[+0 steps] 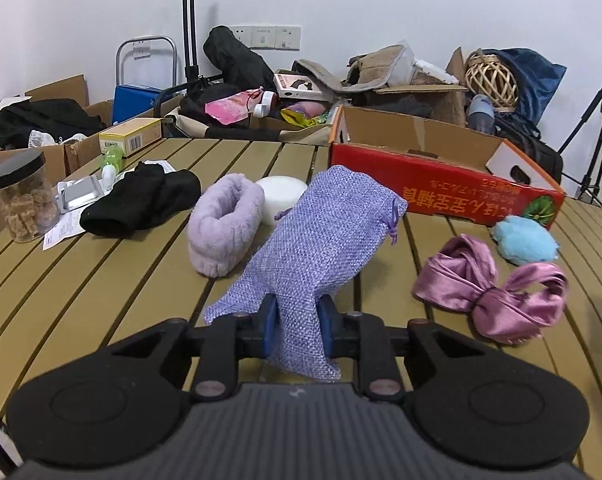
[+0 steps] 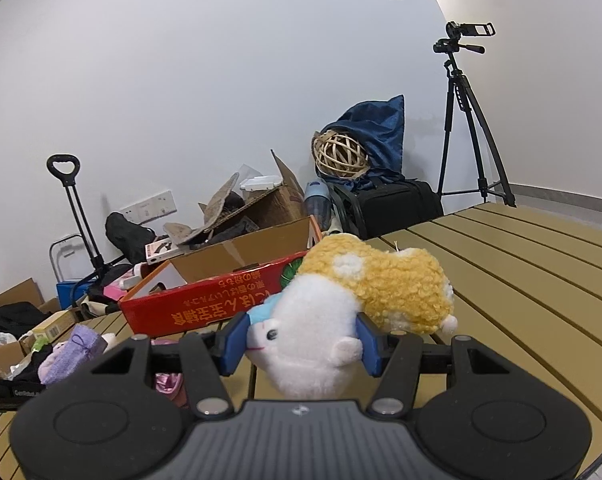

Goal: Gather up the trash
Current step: 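Grasp the purple cloth pouch with the left gripper while the right gripper holds the sheep, then carry the sheep and purple pouch down over the black bin with both grippers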

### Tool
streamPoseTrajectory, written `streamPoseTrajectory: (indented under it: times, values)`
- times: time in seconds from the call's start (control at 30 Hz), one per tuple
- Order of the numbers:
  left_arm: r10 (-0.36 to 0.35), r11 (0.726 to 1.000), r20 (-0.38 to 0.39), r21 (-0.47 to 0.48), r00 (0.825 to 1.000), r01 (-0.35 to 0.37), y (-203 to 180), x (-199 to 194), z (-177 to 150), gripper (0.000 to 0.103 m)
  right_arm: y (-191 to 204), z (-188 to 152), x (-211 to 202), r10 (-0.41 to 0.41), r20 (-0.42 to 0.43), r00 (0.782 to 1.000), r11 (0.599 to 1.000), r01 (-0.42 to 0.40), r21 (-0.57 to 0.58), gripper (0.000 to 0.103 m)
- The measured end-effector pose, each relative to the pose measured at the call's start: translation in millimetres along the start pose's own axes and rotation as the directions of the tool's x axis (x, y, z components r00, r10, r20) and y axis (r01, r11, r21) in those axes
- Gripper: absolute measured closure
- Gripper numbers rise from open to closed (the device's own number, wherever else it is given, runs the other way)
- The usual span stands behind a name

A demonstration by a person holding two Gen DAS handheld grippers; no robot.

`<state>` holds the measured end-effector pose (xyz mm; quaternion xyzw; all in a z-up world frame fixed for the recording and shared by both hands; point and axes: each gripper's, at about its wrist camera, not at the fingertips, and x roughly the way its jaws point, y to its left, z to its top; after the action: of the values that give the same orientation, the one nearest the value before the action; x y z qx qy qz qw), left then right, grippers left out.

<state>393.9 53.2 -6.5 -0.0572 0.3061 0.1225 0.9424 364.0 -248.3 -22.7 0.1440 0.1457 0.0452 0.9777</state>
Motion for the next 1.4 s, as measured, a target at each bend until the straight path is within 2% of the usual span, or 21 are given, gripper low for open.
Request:
streamPoseTrajectory:
  times: [0.4, 0.77, 0.97, 1.23, 1.4]
  values:
    - [-0.026, 1.000, 0.048, 0.014, 0.999, 0.025, -9.4, -57.0, -22.4, 0.081, -8.4, 6.8, -32.7, 0.048, 0.026, 0.999, 0.997, -0.046, -0.054, 0.048]
    - [-0.058, 0.998, 0.077, 0.017, 0.995, 0.057, -12.8, -118.4, -56.0, 0.081, -17.5, -0.7, -73.9, 0.128, -0.011, 0.992, 0.981, -0.128, -0.145, 0.048]
    - [-0.087, 0.996, 0.065, 0.037, 0.994, 0.085, -13.4, -147.9, -83.2, 0.081, -14.3, -17.8, -99.2, 0.167, -0.054, 0.985, 0.966, -0.174, -0.193, 0.048]
    - [-0.114, 0.992, 0.026, 0.056, 0.993, 0.112, -4.3, -175.3, -122.1, 0.081, -3.9, -58.6, -139.4, 0.204, -0.117, 0.972, 0.940, -0.228, -0.254, 0.048]
    - [-0.132, 0.990, 0.012, 0.042, 0.991, 0.131, 6.2, -191.4, -139.8, 0.081, -0.9, -80.8, -164.1, 0.217, -0.139, 0.966, 0.935, -0.247, -0.253, 0.048]
